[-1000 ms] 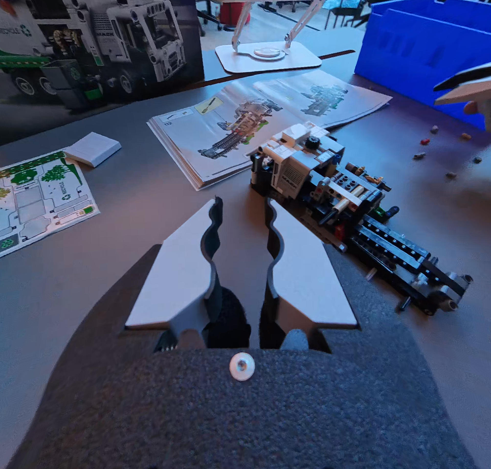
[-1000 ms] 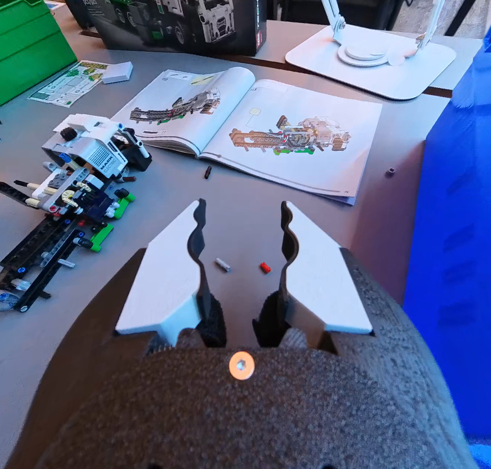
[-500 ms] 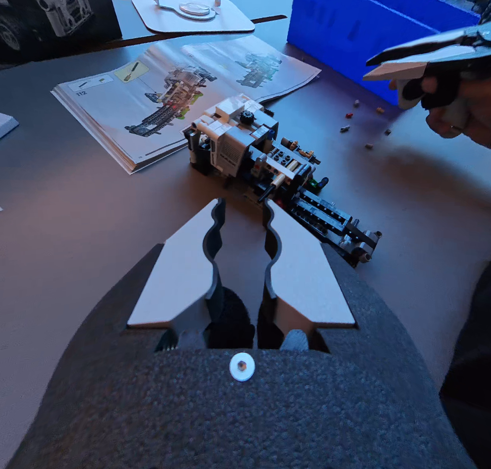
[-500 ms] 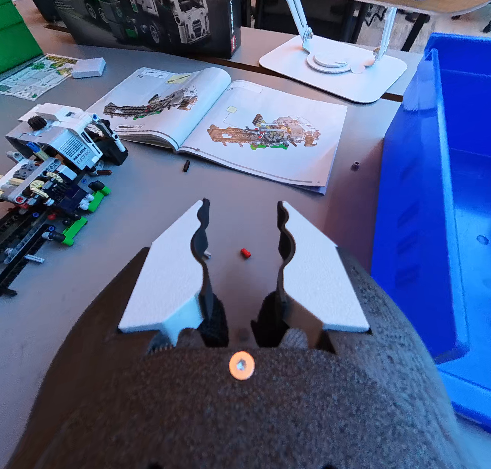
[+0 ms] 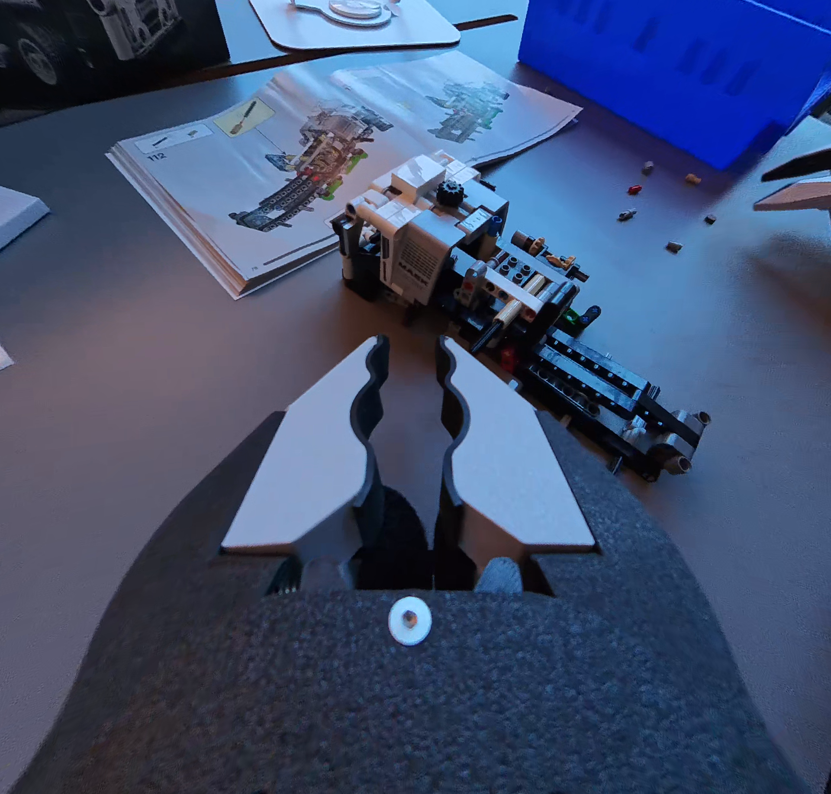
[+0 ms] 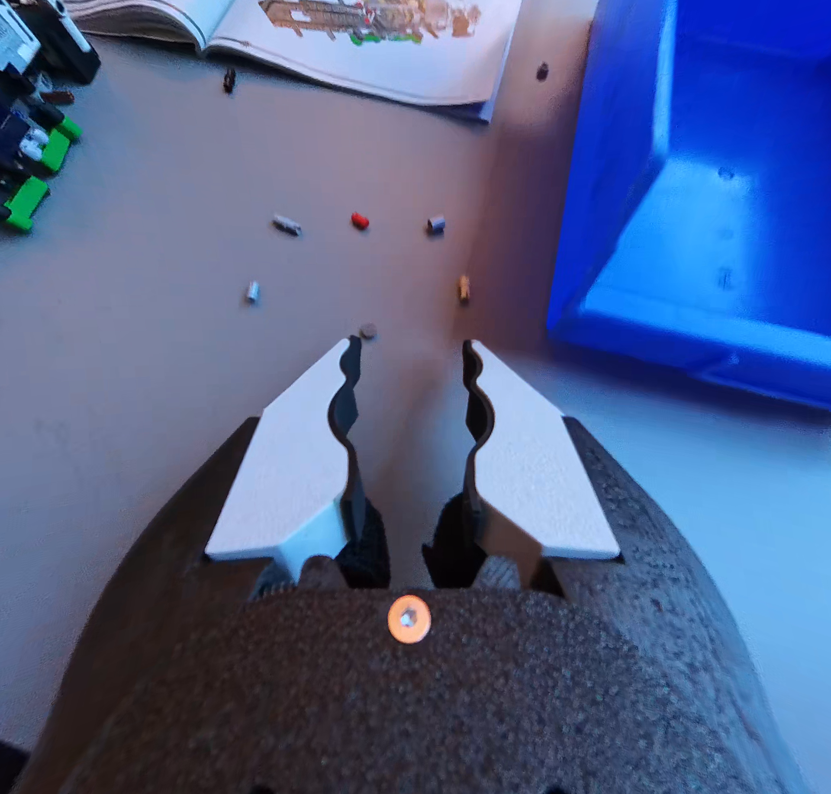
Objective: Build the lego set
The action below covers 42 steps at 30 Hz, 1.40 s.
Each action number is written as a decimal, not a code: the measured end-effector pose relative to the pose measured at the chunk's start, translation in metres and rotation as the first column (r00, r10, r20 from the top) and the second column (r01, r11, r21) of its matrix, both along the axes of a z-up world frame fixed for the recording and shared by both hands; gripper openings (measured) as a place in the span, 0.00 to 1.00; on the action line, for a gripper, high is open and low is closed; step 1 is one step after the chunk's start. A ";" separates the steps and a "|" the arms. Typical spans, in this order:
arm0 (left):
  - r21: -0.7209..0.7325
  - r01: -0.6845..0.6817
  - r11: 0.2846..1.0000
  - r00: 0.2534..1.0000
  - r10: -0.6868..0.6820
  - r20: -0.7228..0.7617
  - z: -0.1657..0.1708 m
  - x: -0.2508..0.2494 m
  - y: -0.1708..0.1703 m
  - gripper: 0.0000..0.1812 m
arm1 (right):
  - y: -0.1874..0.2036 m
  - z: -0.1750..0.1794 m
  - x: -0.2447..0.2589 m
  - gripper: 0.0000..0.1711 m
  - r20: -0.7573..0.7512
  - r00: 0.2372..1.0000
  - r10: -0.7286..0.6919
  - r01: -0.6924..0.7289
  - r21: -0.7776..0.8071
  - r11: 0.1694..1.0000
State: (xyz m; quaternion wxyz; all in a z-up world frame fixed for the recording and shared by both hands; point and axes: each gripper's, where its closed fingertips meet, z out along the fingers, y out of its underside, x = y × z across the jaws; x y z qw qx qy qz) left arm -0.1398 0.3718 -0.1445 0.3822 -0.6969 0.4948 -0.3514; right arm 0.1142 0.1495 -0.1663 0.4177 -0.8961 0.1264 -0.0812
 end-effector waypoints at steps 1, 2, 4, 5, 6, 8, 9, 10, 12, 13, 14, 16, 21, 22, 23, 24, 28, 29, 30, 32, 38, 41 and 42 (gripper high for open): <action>0.000 0.006 1.000 1.000 -0.006 -0.004 -0.001 0.002 0.000 0.10 | -0.006 -0.001 0.000 0.26 -0.011 1.000 -0.012 0.012 0.000 1.000; 0.000 0.011 1.000 1.000 -0.011 -0.007 -0.001 0.004 0.000 0.10 | -0.011 -0.003 -0.001 0.26 -0.018 1.000 -0.020 0.020 -0.003 1.000; 0.000 0.016 1.000 1.000 -0.016 -0.010 -0.001 0.006 0.000 0.10 | -0.019 -0.005 -0.002 0.26 -0.026 0.999 -0.030 0.030 -0.010 1.000; -0.002 0.015 1.000 1.000 -0.015 -0.013 -0.002 0.006 0.001 0.10 | -0.021 -0.006 -0.002 0.25 -0.028 0.999 -0.032 0.032 -0.012 0.999; -0.005 0.013 1.000 1.000 -0.013 -0.017 -0.003 0.006 0.001 0.10 | -0.021 -0.007 -0.003 0.25 -0.029 0.999 -0.031 0.031 -0.012 0.999; -0.015 0.009 1.000 1.000 -0.009 -0.020 -0.004 0.004 0.002 0.10 | -0.018 -0.008 -0.007 0.25 -0.036 0.999 -0.017 0.017 -0.008 1.000; -0.021 0.005 1.000 1.000 -0.006 -0.020 -0.005 0.003 0.002 0.10 | -0.015 -0.008 -0.009 0.25 -0.038 0.999 -0.006 0.006 -0.004 1.000; -0.025 -0.003 1.000 1.000 0.003 -0.019 -0.005 0.002 0.003 0.10 | -0.011 -0.007 -0.012 0.25 -0.040 0.999 0.010 -0.010 0.002 1.000; -0.034 -0.030 0.999 0.999 0.029 -0.021 -0.005 -0.003 0.006 0.10 | 0.000 -0.004 -0.021 0.25 -0.038 0.998 0.052 -0.052 0.023 0.998; -0.038 -0.047 0.998 0.999 0.046 -0.023 -0.004 -0.006 0.008 0.10 | 0.006 -0.002 -0.025 0.24 -0.038 0.996 0.078 -0.076 0.036 0.996; -0.039 -0.067 0.997 0.997 0.066 -0.026 -0.003 -0.010 0.010 0.10 | 0.012 0.000 -0.031 0.24 -0.041 0.994 0.103 -0.101 0.045 0.994; -0.029 -0.109 0.994 0.994 0.108 -0.026 -0.001 -0.022 0.015 0.10 | 0.024 0.000 -0.041 0.24 -0.054 0.987 0.151 -0.148 0.056 0.987; -0.016 -0.235 0.972 0.971 0.235 -0.034 -0.003 -0.062 0.026 0.10 | 0.052 0.001 -0.068 0.23 -0.084 0.959 0.269 -0.263 0.076 0.962; -0.019 -0.262 0.965 0.965 0.262 -0.031 -0.003 -0.071 0.028 0.10 | 0.058 0.003 -0.073 0.23 -0.081 0.953 0.292 -0.285 0.080 0.955; -0.025 -0.288 0.957 0.957 0.288 -0.028 -0.004 -0.079 0.030 0.10 | 0.064 0.004 -0.078 0.23 -0.078 0.946 0.313 -0.307 0.082 0.948; -0.031 -0.312 0.950 0.950 0.311 -0.026 -0.004 -0.087 0.032 0.10 | 0.069 0.004 -0.083 0.23 -0.077 0.940 0.333 -0.327 0.082 0.941; -0.043 -0.392 0.919 0.920 0.391 -0.025 -0.007 -0.115 0.038 0.10 | 0.086 0.004 -0.098 0.23 -0.075 0.916 0.394 -0.388 0.082 0.918; -0.048 -0.402 0.914 0.915 0.401 -0.028 -0.009 -0.120 0.038 0.10 | 0.089 0.004 -0.101 0.23 -0.074 0.912 0.404 -0.399 0.080 0.914; -0.055 -0.410 0.911 0.912 0.408 -0.031 -0.011 -0.124 0.038 0.11 | 0.091 0.004 -0.104 0.23 -0.073 0.909 0.411 -0.405 0.080 0.911; -0.063 -0.413 0.909 0.911 0.412 -0.033 -0.012 -0.127 0.037 0.11 | 0.095 0.004 -0.104 0.23 -0.059 0.914 0.402 -0.398 0.070 0.915; -0.044 -0.371 0.928 0.927 0.367 -0.078 -0.018 -0.119 0.041 0.11 | 0.091 0.014 -0.092 0.23 -0.016 0.943 0.332 -0.329 0.096 0.940; -0.025 -0.339 0.940 0.937 0.335 -0.101 -0.022 -0.108 0.046 0.11 | 0.082 0.012 -0.082 0.23 -0.028 0.958 0.284 -0.280 0.106 0.954; -0.022 -0.327 0.945 0.940 0.323 -0.108 -0.023 -0.103 0.047 0.11 | 0.078 0.012 -0.078 0.22 -0.028 0.963 0.267 -0.263 0.110 0.959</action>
